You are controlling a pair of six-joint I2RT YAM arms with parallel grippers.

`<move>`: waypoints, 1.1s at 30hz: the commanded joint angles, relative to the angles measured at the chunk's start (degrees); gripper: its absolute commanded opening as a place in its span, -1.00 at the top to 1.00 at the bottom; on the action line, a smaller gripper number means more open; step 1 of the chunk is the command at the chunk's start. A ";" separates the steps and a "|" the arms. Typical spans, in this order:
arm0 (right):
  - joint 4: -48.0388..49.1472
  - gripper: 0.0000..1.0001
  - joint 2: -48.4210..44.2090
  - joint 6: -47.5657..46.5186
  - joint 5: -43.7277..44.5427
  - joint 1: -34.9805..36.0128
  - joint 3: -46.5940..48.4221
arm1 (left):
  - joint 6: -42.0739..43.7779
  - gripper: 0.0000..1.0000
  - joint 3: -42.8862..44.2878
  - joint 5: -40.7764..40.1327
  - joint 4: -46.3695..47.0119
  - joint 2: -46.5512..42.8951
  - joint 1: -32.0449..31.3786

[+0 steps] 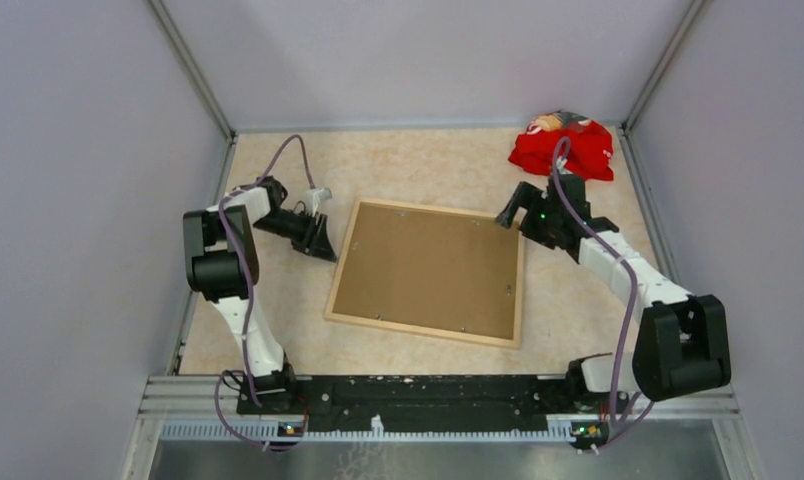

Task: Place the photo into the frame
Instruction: Adjust the photo frame at the center of the board, then install the photo frame at the center of the board.

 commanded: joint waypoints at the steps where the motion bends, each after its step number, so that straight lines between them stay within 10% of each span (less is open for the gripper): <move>1: 5.56 -0.76 1.46 4.69 -0.81 9.22 3.20 | -5.13 0.11 6.15 2.46 2.26 4.72 -0.08; 15: 22.18 -0.59 32.12 15.53 -5.53 29.78 21.82 | -1.51 0.33 6.72 8.07 -1.45 8.02 -0.48; 33: 25.60 -0.37 50.92 22.12 -8.16 35.51 38.02 | -2.25 0.55 3.58 4.82 2.28 7.99 -0.58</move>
